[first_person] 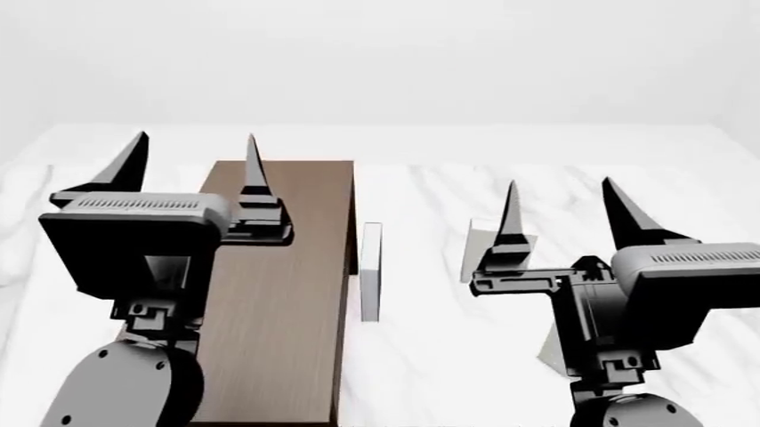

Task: Pick up the book on the right and place it under the cabinet shelf.

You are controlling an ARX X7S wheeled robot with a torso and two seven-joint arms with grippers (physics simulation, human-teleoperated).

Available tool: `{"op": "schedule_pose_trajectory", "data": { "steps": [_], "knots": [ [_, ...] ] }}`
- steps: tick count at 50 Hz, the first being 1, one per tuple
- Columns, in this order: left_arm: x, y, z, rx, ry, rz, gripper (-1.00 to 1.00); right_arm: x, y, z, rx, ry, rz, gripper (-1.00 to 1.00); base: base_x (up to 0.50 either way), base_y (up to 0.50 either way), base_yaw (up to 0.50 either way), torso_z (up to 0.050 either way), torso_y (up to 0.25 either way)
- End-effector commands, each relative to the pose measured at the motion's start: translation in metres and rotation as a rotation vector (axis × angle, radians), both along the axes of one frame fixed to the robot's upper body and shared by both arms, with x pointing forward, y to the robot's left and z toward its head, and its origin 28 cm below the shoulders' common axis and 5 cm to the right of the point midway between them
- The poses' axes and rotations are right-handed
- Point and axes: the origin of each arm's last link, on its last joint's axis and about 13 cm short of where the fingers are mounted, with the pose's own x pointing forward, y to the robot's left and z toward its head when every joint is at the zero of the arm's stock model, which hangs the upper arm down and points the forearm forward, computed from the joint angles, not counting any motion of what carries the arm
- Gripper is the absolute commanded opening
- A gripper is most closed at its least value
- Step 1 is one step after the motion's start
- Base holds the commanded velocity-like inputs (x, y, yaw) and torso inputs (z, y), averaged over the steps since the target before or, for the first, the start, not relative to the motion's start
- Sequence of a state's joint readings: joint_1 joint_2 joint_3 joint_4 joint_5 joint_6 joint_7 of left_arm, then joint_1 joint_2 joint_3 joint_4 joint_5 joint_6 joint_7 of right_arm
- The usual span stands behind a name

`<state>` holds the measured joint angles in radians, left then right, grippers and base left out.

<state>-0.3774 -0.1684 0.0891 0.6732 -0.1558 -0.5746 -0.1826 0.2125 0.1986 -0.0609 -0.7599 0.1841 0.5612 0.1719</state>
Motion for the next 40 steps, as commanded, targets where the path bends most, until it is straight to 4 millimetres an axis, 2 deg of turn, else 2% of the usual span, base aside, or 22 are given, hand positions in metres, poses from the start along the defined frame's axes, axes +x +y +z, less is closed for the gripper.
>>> {"op": "schedule_pose_trajectory", "data": {
  "steps": [1,6,11,17,19,22,24,26,33,40],
  "knots": [
    [-0.003,0.001,0.001,-0.002,-0.008,-0.003,1.00,-0.002,0.000,0.001,0.030,0.009,-0.010,1.00,0.00,0.00,0.00,0.000,0.000],
    [-0.003,0.002,0.001,0.012,0.000,0.000,1.00,-0.005,-0.006,0.008,0.019,0.020,-0.013,1.00,0.00,0.00,0.00,0.000,-0.146],
    [-0.001,0.002,0.000,0.025,0.003,0.005,1.00,-0.008,-0.019,0.027,-0.046,0.089,0.005,1.00,0.00,0.00,0.00,0.000,-0.250],
    [-0.001,0.002,0.000,0.035,0.018,0.005,1.00,-0.008,-0.045,0.077,-0.230,0.273,0.002,1.00,0.00,0.00,0.00,0.000,-0.167],
    [-0.001,0.002,0.000,0.042,0.019,0.003,1.00,-0.003,-0.066,0.098,-0.256,0.296,-0.157,1.00,0.00,0.00,0.00,0.000,0.000],
    [-0.002,0.002,0.001,0.044,0.019,0.002,1.00,-0.006,-0.076,0.132,-0.364,0.329,-0.321,1.00,0.00,0.00,0.00,0.000,0.000],
    [-0.002,0.003,0.001,0.044,0.016,0.001,1.00,-0.018,-0.074,0.142,-0.470,0.426,-0.145,1.00,0.00,0.00,0.00,0.000,0.000],
    [-0.003,0.003,0.002,0.044,0.014,0.000,1.00,-0.021,-0.079,0.150,-0.549,0.496,-0.105,1.00,0.00,0.00,0.00,0.000,0.000],
    [-0.004,0.004,0.004,0.044,0.005,0.001,1.00,-0.021,-0.099,0.155,-0.789,0.730,-0.122,1.00,0.00,0.00,0.00,0.000,0.000],
    [0.000,0.005,0.003,0.044,0.002,0.002,1.00,-0.021,-0.112,0.153,-0.873,0.889,-0.088,1.00,0.00,0.00,0.00,0.000,0.000]
  ]
}}
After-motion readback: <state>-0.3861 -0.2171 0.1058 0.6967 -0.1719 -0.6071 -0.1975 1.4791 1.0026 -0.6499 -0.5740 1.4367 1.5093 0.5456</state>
